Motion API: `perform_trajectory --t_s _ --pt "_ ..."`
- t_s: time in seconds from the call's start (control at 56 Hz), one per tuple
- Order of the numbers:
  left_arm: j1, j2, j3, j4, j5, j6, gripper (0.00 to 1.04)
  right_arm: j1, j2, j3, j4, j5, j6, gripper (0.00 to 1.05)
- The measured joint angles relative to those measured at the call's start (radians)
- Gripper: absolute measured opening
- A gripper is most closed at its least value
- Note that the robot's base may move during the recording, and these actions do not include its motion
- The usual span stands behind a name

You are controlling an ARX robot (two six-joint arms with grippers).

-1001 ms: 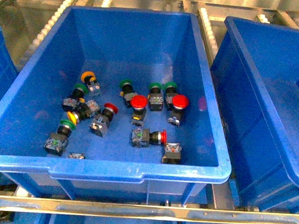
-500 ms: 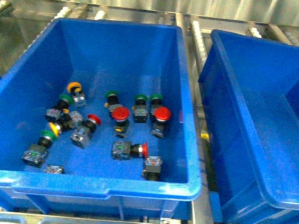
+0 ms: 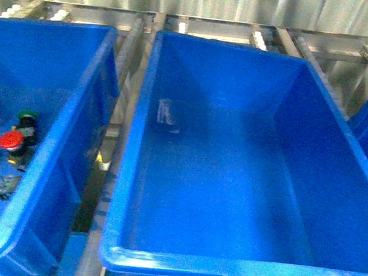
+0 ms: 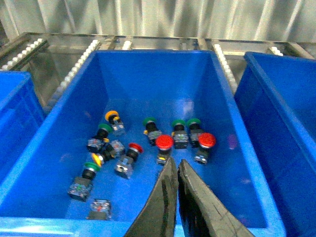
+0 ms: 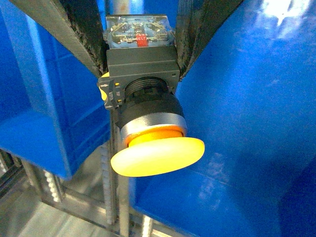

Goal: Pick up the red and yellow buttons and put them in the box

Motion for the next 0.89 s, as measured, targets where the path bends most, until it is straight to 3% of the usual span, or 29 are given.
perform_trajectory --t_s 0.465,0.894 --pt "0.0 -0.012 0.0 -0.008 0.001 0.001 0.02 0.032 0.029 0.002 0.008 0.015 0.008 0.32" --pt "0.001 -0.012 0.0 -0.006 0.003 0.003 0.73 0.087 0.172 0.049 0.124 0.008 0.011 0.32"
